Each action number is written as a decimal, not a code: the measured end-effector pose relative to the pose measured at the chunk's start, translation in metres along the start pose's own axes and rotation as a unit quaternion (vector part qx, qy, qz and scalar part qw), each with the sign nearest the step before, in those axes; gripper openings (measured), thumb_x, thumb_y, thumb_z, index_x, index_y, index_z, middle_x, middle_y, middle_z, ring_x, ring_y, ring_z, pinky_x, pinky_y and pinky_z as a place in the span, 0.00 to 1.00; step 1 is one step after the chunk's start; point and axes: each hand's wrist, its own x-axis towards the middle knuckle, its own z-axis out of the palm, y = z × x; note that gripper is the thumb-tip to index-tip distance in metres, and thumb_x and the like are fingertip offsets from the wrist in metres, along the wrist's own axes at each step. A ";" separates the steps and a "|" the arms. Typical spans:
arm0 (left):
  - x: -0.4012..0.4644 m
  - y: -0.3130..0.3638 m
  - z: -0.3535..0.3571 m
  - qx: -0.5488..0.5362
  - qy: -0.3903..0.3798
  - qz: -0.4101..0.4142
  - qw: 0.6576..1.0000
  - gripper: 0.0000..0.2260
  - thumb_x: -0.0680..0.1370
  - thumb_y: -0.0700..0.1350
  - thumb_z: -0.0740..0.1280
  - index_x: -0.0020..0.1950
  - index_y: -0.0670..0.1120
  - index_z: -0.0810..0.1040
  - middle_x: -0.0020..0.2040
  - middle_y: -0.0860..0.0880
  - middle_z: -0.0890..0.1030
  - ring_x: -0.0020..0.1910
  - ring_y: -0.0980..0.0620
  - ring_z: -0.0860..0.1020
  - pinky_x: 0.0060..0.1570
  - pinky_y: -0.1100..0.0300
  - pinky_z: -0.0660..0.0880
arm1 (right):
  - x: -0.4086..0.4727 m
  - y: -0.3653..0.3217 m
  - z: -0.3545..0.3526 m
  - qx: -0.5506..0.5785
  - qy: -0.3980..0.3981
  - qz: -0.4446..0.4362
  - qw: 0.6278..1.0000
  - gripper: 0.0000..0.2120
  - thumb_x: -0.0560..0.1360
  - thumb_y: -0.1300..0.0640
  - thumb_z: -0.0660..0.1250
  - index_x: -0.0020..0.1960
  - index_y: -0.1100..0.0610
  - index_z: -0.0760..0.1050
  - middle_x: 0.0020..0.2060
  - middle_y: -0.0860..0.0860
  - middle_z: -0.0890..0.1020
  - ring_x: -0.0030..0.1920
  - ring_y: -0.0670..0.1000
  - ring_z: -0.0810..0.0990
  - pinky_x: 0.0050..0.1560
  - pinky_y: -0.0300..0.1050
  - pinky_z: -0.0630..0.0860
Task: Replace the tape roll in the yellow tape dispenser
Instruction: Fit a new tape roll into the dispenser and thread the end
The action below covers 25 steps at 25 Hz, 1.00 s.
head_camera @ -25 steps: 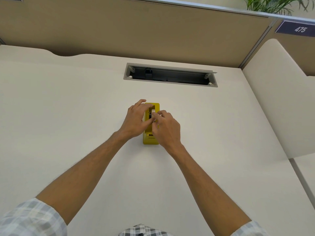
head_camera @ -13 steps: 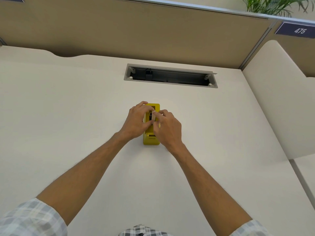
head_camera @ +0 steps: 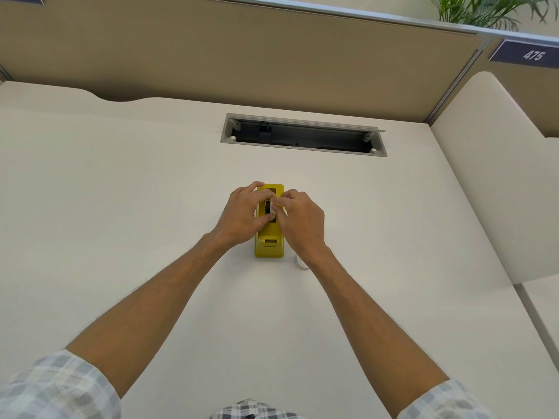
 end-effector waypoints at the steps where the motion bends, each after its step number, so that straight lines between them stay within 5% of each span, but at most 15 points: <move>1: 0.000 0.000 0.000 0.008 0.001 0.012 1.000 0.16 0.75 0.50 0.69 0.62 0.51 0.76 0.65 0.50 0.76 0.71 0.50 0.66 0.69 0.46 0.62 | 0.001 0.000 -0.001 -0.003 -0.001 0.000 1.000 0.10 0.79 0.56 0.63 0.51 0.55 0.83 0.46 0.51 0.83 0.43 0.53 0.79 0.35 0.43 0.69; 12: 0.000 0.001 -0.002 0.058 0.012 0.045 0.997 0.16 0.75 0.49 0.69 0.63 0.51 0.77 0.64 0.53 0.78 0.71 0.52 0.65 0.70 0.48 0.58 | 0.005 0.000 -0.001 -0.034 0.006 -0.011 0.999 0.10 0.79 0.57 0.63 0.48 0.55 0.83 0.41 0.51 0.83 0.42 0.54 0.78 0.33 0.45 0.70; 16: -0.001 0.002 -0.002 0.059 0.014 0.040 0.997 0.17 0.75 0.49 0.69 0.64 0.50 0.76 0.64 0.52 0.78 0.71 0.52 0.65 0.70 0.48 0.57 | 0.008 -0.001 0.005 -0.076 0.007 -0.039 0.996 0.03 0.73 0.62 0.71 0.41 0.56 0.81 0.35 0.51 0.81 0.35 0.53 0.77 0.28 0.40 0.63; 19: -0.002 0.004 -0.002 0.056 0.019 0.036 0.998 0.18 0.75 0.49 0.69 0.65 0.49 0.76 0.65 0.51 0.78 0.71 0.51 0.65 0.70 0.49 0.56 | 0.006 -0.004 0.009 -0.110 0.004 -0.055 0.992 0.07 0.67 0.64 0.75 0.37 0.58 0.78 0.32 0.52 0.78 0.31 0.52 0.76 0.26 0.40 0.61; 25: -0.001 0.004 -0.004 0.069 0.013 0.044 0.997 0.17 0.76 0.50 0.68 0.64 0.49 0.76 0.65 0.52 0.78 0.71 0.51 0.65 0.70 0.49 0.55 | 0.004 0.001 0.013 -0.098 -0.013 -0.052 0.994 0.02 0.77 0.62 0.64 0.48 0.60 0.75 0.43 0.55 0.78 0.40 0.54 0.77 0.30 0.44 0.65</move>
